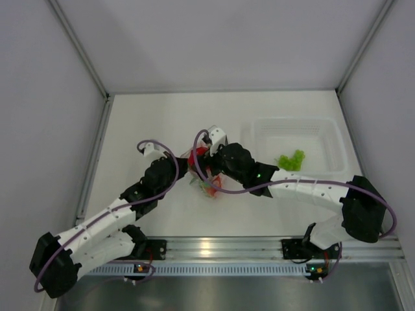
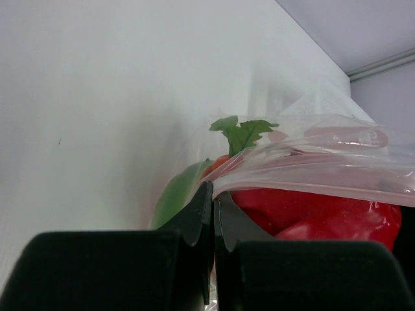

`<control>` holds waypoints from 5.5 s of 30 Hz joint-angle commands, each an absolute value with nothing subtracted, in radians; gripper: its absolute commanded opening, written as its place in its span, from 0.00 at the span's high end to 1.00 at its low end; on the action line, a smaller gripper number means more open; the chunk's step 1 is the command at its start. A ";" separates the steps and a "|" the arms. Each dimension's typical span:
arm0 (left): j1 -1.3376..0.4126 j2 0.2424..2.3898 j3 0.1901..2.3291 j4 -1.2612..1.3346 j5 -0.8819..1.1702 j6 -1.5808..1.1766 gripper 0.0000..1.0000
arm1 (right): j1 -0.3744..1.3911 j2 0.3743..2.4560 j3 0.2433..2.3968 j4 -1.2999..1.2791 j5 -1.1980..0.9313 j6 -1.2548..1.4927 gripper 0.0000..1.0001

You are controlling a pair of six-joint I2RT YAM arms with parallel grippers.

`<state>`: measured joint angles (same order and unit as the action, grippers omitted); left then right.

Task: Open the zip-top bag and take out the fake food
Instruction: Pick up the fake fruit from the zipper food storage bag.

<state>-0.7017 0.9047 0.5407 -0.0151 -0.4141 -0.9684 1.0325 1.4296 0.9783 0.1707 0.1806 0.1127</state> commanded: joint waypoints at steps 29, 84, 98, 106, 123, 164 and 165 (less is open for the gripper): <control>-0.640 0.991 0.641 -0.129 -0.549 -0.945 1.00 | 1.034 1.373 0.904 0.379 -0.488 -0.143 1.00; -0.738 1.062 0.538 0.135 0.069 -0.873 1.00 | 1.003 1.502 1.114 0.520 0.168 0.229 1.00; -0.730 0.905 0.546 0.029 -0.273 -0.887 1.00 | 1.078 1.549 1.109 0.186 -0.006 0.116 1.00; -0.730 0.885 0.503 0.078 -0.262 -0.845 1.00 | 1.058 1.588 1.143 0.096 -0.096 0.187 0.99; -0.729 0.914 0.630 -0.094 -0.388 -0.894 1.00 | 1.066 1.476 1.008 0.089 -0.200 -0.036 1.00; -0.721 1.074 0.712 0.084 0.121 -0.753 1.00 | 1.078 1.101 0.825 0.615 -0.586 -0.052 1.00; -0.721 1.078 0.697 0.110 0.133 -0.755 1.00 | 1.081 1.097 0.825 0.630 -0.510 -0.045 1.00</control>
